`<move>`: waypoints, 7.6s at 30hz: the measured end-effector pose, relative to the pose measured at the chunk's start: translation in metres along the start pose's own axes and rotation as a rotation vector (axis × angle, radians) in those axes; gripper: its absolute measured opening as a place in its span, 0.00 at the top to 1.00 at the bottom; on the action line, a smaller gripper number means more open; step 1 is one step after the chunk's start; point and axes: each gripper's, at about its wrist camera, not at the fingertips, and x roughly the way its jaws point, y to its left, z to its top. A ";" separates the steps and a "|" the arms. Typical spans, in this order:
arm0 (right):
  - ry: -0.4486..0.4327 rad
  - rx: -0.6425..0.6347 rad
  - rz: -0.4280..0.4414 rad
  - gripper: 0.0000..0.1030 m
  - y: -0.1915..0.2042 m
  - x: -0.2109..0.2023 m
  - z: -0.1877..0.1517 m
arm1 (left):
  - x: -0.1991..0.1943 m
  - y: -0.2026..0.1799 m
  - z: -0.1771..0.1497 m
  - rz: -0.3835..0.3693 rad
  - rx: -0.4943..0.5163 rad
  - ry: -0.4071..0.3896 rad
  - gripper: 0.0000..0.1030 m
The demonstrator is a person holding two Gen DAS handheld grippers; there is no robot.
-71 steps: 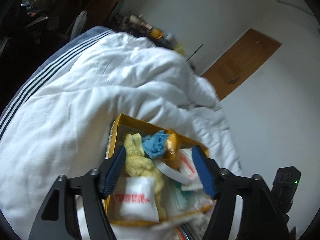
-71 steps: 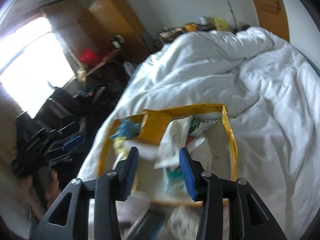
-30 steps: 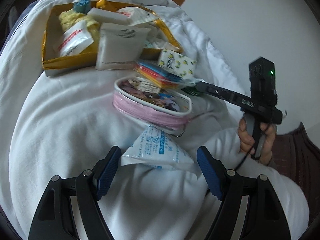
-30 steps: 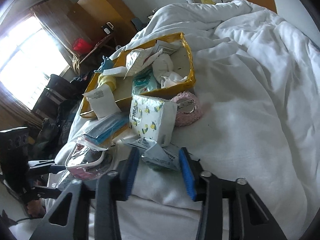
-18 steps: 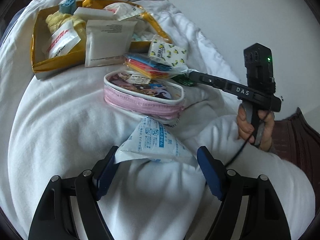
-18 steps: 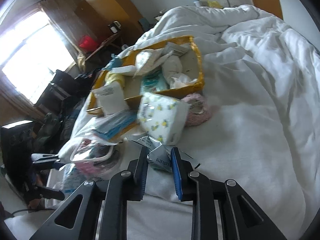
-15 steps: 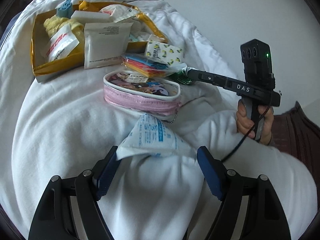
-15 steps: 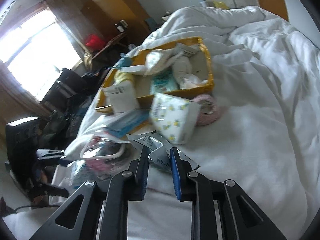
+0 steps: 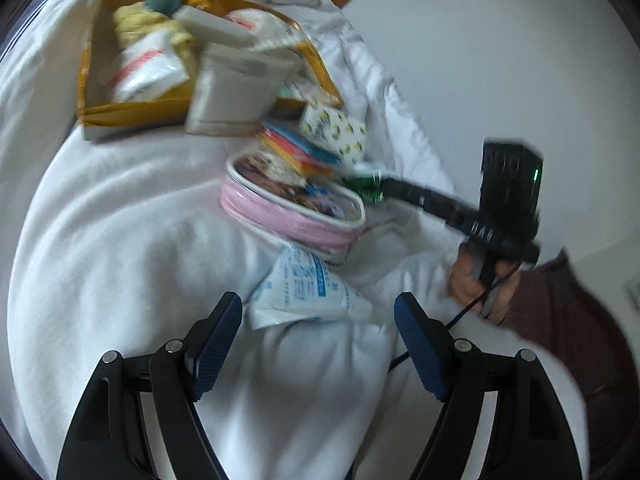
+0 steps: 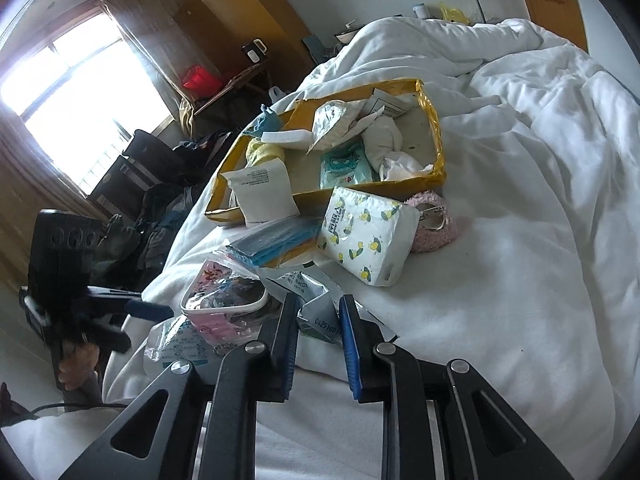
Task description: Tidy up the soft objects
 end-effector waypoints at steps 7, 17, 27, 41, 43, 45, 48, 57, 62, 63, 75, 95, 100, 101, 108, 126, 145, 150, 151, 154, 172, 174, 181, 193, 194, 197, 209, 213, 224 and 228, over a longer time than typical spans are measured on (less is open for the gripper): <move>0.003 -0.006 -0.003 0.79 0.001 0.001 0.000 | 0.003 -0.015 -0.010 0.042 0.083 0.083 0.32; 0.005 -0.005 -0.004 0.79 0.001 0.001 -0.002 | 0.015 -0.029 -0.014 0.033 0.067 0.093 0.32; 0.008 0.000 -0.005 0.79 -0.001 0.003 -0.002 | 0.028 0.024 -0.004 -0.038 -0.311 -0.009 0.46; 0.031 -0.022 0.007 0.79 0.003 0.002 -0.002 | -0.023 -0.001 -0.009 0.109 -0.132 -0.072 0.62; 0.046 -0.027 0.033 0.79 0.007 0.003 -0.002 | -0.040 -0.004 -0.008 0.107 -0.115 -0.109 0.71; 0.054 -0.042 0.044 0.79 0.012 0.001 -0.002 | -0.053 -0.006 -0.007 0.101 -0.098 -0.163 0.71; 0.051 -0.053 0.062 0.79 0.017 -0.003 -0.002 | -0.053 -0.006 0.001 0.085 -0.090 -0.183 0.79; 0.054 -0.051 0.058 0.79 0.016 -0.003 -0.002 | -0.031 0.025 0.007 0.086 -0.203 -0.162 0.47; 0.044 -0.045 0.056 0.79 0.015 -0.006 -0.001 | -0.035 0.032 0.011 0.020 -0.256 -0.213 0.34; 0.045 -0.044 0.057 0.79 0.014 -0.005 -0.001 | -0.033 0.030 0.012 0.016 -0.267 -0.223 0.34; 0.049 -0.036 0.053 0.79 0.012 -0.004 -0.001 | -0.012 0.011 0.013 0.298 -0.173 -0.273 0.54; 0.060 -0.036 0.042 0.79 0.013 0.004 -0.003 | -0.023 0.014 0.011 0.236 -0.183 -0.287 0.74; 0.039 -0.039 0.033 0.79 0.013 -0.004 -0.002 | -0.047 0.019 0.011 0.077 -0.208 -0.333 0.76; 0.035 -0.042 0.036 0.79 0.013 -0.006 -0.001 | -0.051 0.019 0.012 0.054 -0.206 -0.343 0.76; -0.001 -0.061 0.074 0.79 0.020 -0.024 0.005 | -0.078 0.027 0.023 0.006 -0.230 -0.487 0.76; -0.035 -0.016 0.100 0.79 0.014 -0.062 0.058 | -0.083 0.052 0.087 0.053 -0.259 -0.505 0.76; -0.107 0.230 -0.134 0.78 -0.059 0.053 0.122 | -0.035 0.097 0.119 0.136 -0.278 -0.546 0.76; -0.107 0.203 -0.136 0.78 -0.053 0.059 0.123 | -0.025 0.108 0.114 0.122 -0.305 -0.525 0.75; -0.099 0.205 -0.126 0.74 -0.052 0.061 0.122 | -0.024 0.108 0.113 0.120 -0.310 -0.516 0.74; -0.094 0.211 -0.109 0.52 -0.052 0.062 0.119 | -0.024 0.108 0.109 0.100 -0.324 -0.471 0.60; -0.132 0.270 0.063 0.38 -0.041 0.010 0.042 | -0.033 0.030 0.046 0.088 -0.160 -0.479 0.24; -0.106 0.257 0.014 0.38 -0.037 0.015 0.036 | -0.023 0.027 0.052 0.139 -0.151 -0.474 0.24; -0.082 0.278 0.001 0.53 -0.043 0.026 0.025 | -0.004 0.022 0.085 0.220 -0.070 -0.461 0.24; -0.091 0.230 -0.020 0.75 -0.036 0.025 0.023 | 0.031 0.014 0.104 0.226 0.012 -0.407 0.42; -0.092 0.227 -0.019 0.75 -0.036 0.024 0.023 | 0.034 0.011 0.100 0.239 0.029 -0.399 0.46; -0.104 0.213 -0.019 0.76 -0.034 0.021 0.023 | 0.045 0.013 0.089 0.182 0.024 -0.338 0.61; -0.148 0.177 -0.040 0.78 -0.027 0.013 0.024 | 0.032 0.021 0.072 0.118 -0.017 -0.422 0.88; -0.195 0.141 -0.051 0.78 -0.020 0.000 0.027 | 0.003 0.028 0.066 0.046 -0.058 -0.519 0.92; -0.203 0.140 0.070 0.78 -0.021 0.000 0.068 | -0.040 0.066 0.071 -0.047 -0.205 -0.638 0.92; -0.141 0.088 0.069 0.78 -0.010 0.022 0.094 | -0.040 0.079 0.069 -0.046 -0.243 -0.638 0.92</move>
